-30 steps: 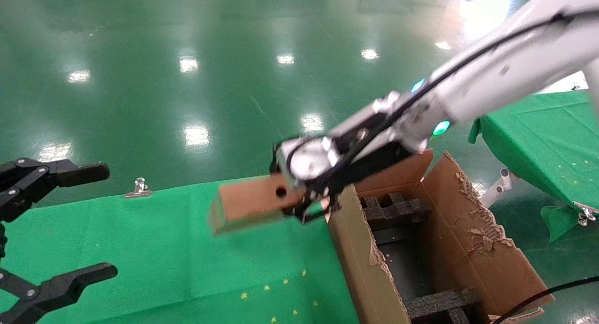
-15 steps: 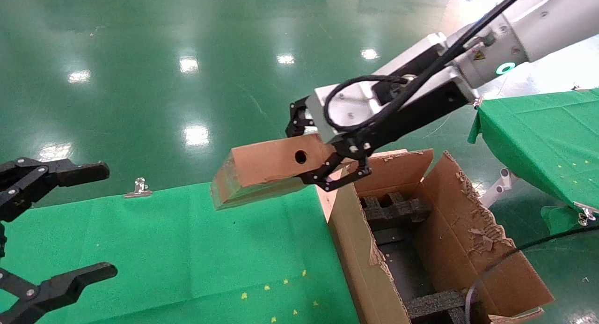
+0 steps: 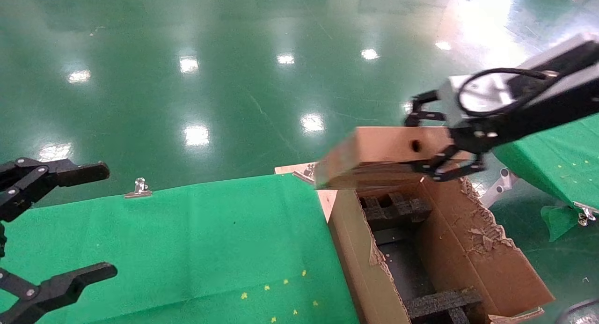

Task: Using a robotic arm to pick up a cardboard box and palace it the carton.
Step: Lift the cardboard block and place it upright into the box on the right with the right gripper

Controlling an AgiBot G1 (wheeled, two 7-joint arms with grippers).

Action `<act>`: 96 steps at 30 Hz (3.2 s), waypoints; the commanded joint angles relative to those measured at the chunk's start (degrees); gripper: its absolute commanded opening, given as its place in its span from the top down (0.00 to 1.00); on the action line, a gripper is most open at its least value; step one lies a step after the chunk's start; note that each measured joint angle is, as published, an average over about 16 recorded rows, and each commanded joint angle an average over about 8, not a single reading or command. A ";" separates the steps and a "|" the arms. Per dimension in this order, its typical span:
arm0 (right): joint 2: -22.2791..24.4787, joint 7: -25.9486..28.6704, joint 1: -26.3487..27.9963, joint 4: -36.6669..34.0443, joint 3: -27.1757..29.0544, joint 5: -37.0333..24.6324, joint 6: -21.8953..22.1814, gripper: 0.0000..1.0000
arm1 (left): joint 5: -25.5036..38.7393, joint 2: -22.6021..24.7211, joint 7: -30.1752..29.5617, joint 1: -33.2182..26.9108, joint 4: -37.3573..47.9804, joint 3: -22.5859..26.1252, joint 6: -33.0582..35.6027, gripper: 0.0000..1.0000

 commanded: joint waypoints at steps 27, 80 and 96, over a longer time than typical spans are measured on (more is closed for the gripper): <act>7.19 -4.96 7.30 -12.69 -22.03 0.06 1.18 1.00 | -0.03 -0.01 0.01 0.01 0.01 0.00 -0.02 0.00; 11.31 59.57 -12.71 -7.33 -28.92 5.93 32.46 1.00 | -0.04 -0.02 0.02 0.02 0.05 0.01 -0.05 0.00; 9.38 66.37 -19.47 -3.33 -30.69 5.90 42.84 1.00 | -0.04 -0.02 0.03 0.01 0.05 0.02 -0.05 0.00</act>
